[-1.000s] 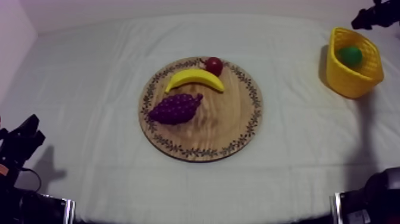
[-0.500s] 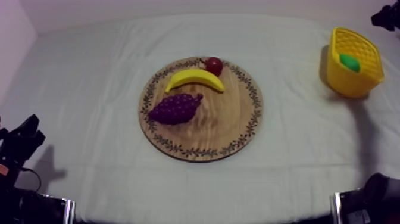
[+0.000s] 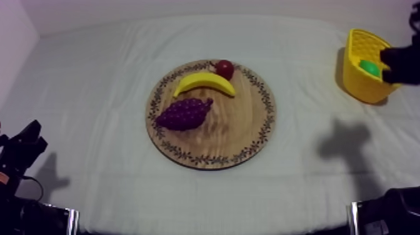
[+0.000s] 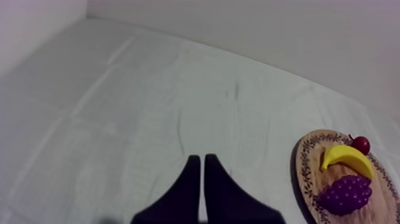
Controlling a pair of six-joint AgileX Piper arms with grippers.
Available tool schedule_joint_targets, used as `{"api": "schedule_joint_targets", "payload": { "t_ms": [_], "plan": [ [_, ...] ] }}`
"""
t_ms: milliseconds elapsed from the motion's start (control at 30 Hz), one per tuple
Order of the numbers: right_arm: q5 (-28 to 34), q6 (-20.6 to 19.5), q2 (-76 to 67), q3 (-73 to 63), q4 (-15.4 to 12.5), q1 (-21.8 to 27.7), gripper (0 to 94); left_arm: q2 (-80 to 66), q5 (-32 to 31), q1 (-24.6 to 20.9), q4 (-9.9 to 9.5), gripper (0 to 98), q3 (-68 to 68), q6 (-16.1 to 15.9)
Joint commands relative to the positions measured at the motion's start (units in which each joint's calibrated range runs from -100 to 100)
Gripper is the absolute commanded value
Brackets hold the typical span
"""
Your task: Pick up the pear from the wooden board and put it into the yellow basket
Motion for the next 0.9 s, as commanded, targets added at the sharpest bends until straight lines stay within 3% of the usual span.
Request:
{"api": "schedule_joint_targets", "payload": {
  "t_ms": [0,433,667,867],
  "plan": [
    [-0.2,-1.9,-11.6,11.1,1.2,-2.0,5.0,0.0,0.0,0.0,-0.01,0.1,-0.1,0.0],
    [3.6,-8.9,-32.6,29.4,5.9,-4.7,0.5,0.0,0.0,0.0,-0.01,0.1,-0.1,0.0],
    [2.2,-12.2,-38.5,33.5,8.7,-5.9,0.5,0.0,0.0,0.0,-0.01,0.1,-0.1,0.0],
    [-2.5,-18.2,-41.7,36.0,11.8,-6.8,0.5,0.0,0.0,0.0,-0.01,0.1,-0.1,0.0]
  ]
}}
